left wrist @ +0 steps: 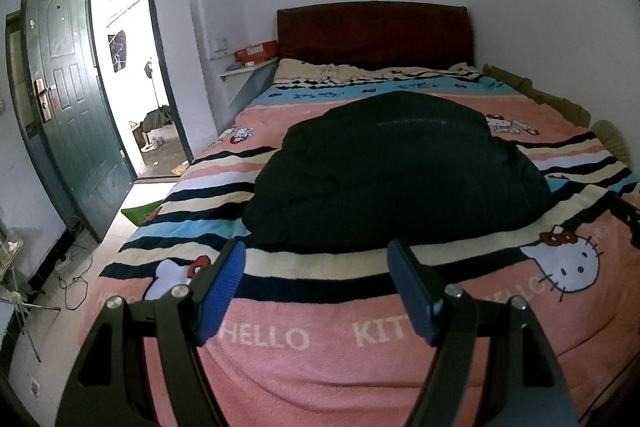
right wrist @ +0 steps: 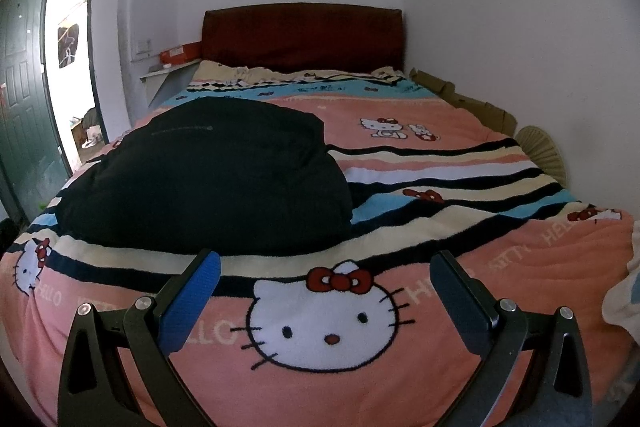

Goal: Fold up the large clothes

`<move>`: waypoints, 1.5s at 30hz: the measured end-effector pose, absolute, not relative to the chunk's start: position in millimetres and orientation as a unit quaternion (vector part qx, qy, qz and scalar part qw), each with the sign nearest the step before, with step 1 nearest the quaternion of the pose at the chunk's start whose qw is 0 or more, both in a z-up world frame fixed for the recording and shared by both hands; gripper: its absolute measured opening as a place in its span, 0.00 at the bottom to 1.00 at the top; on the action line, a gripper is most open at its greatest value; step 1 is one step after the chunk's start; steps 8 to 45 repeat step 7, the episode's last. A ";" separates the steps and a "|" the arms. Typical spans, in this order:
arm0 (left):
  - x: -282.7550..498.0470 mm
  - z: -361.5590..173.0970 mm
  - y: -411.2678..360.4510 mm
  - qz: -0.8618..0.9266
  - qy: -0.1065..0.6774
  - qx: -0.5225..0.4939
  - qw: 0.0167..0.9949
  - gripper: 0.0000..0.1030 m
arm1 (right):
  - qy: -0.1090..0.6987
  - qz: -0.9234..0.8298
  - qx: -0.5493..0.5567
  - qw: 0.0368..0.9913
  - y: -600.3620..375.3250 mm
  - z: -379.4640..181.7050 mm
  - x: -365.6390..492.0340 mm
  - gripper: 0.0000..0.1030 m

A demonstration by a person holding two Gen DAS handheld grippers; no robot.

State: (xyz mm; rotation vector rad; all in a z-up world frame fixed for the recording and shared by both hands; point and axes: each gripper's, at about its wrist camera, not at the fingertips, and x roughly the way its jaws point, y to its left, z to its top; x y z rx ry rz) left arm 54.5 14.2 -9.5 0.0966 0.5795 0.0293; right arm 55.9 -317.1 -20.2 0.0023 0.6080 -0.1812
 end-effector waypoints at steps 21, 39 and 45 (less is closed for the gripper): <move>56.4 -10.4 16.7 0.017 0.285 0.050 0.957 0.70 | 0.300 -0.088 0.001 0.950 -318.2 -20.1 56.9 0.99; 56.4 -10.4 16.7 0.017 0.285 0.050 0.957 0.70 | 0.300 -0.088 0.001 0.950 -318.2 -20.1 56.9 0.99; 56.4 -10.4 16.7 0.017 0.285 0.050 0.957 0.70 | 0.300 -0.088 0.001 0.950 -318.2 -20.1 56.9 0.99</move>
